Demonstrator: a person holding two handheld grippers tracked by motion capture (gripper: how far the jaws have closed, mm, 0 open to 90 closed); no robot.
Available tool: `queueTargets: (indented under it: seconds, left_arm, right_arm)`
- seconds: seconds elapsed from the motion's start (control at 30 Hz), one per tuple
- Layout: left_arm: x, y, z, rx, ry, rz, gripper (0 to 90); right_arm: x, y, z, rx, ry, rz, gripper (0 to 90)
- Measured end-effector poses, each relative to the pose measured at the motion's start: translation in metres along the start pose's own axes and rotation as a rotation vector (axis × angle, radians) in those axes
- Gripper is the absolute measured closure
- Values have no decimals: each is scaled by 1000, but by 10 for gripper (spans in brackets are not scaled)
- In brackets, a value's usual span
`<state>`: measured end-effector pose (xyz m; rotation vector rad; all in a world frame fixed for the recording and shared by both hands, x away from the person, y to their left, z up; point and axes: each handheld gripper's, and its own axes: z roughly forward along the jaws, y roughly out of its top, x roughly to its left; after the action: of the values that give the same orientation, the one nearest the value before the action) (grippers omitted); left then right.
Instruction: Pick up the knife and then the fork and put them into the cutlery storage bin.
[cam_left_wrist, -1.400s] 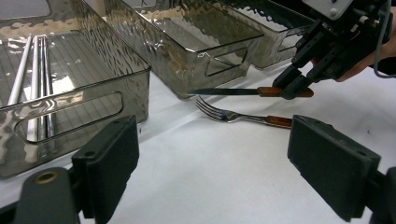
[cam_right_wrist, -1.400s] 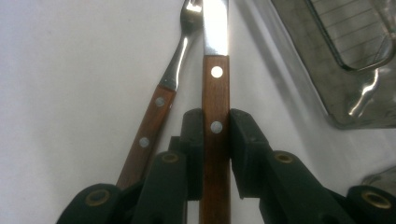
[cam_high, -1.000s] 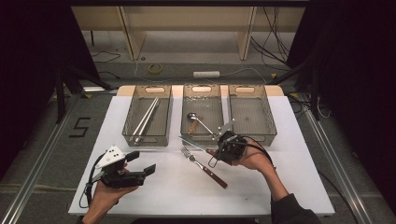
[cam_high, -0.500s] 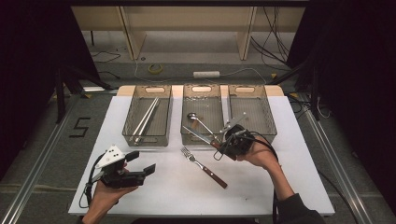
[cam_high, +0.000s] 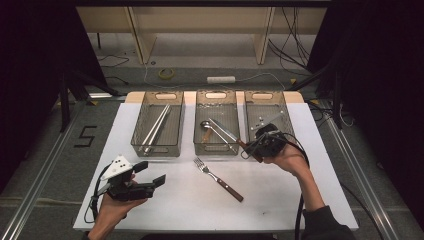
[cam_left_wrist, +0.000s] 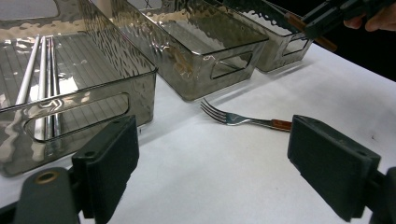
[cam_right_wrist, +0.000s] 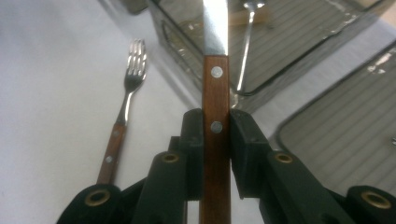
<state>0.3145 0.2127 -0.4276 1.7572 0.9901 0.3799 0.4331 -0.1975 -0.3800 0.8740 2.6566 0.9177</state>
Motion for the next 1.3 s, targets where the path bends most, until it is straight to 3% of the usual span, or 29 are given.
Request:
queueTargets:
  seconds: [0.3, 0.8, 1.3]
  left_arm:
    - [1, 0, 0, 2, 2, 2, 164]
    - [1, 0, 0, -6, 5, 1, 163]
    - [1, 0, -1, -17, 6, -4, 161]
  right_arm:
    - [-25, -1, -7, -16, -46, 78, 771]
    - [-62, 14, -14, -41, -136, 200, 771]
    - [-88, 15, -1, 8, -210, 336, 771]
